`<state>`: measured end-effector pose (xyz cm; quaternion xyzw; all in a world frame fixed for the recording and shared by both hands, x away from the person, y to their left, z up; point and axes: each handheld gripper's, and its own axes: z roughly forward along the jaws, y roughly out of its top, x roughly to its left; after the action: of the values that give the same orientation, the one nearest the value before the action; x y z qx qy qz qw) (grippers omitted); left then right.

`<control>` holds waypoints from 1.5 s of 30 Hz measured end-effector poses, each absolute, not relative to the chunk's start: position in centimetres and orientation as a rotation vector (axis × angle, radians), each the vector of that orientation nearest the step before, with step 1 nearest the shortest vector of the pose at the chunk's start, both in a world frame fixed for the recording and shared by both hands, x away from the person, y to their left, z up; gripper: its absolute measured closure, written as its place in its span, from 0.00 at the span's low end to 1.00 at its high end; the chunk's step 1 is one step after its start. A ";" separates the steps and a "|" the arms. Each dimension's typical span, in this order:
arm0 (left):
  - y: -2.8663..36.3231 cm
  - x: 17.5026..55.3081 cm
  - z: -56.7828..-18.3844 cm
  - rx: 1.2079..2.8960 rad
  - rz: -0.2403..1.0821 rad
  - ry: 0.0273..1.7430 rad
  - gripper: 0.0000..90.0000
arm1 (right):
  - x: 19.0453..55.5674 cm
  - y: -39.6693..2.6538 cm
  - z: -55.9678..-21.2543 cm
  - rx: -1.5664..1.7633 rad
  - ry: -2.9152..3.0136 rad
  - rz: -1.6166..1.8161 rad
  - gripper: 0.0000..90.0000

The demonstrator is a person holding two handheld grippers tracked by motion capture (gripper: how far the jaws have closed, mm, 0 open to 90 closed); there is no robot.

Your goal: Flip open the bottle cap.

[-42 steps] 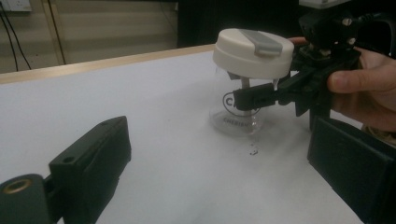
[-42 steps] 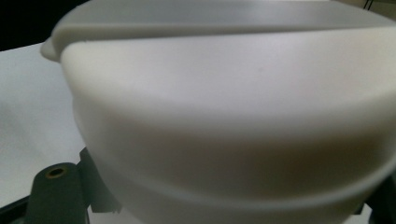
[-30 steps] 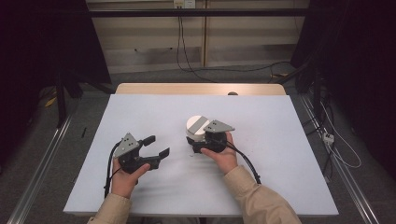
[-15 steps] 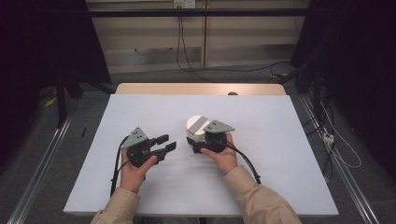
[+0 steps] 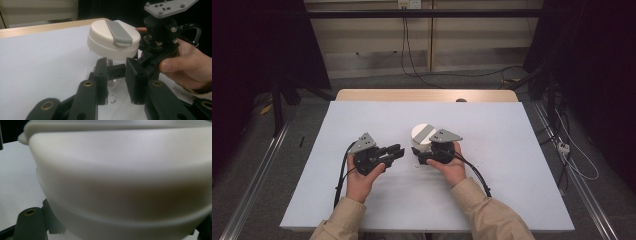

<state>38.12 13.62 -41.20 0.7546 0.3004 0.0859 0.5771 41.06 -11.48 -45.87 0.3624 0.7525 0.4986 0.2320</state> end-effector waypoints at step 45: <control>9.6 39.8 -40.7 1.880 0.179 0.717 1.00 | 40.9 -11.5 -46.0 0.995 2.084 1.336 0.20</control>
<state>39.83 9.61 -40.72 0.7881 0.3005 0.0750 0.5319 40.94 -11.47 -46.00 0.3625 0.7593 0.4868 0.2345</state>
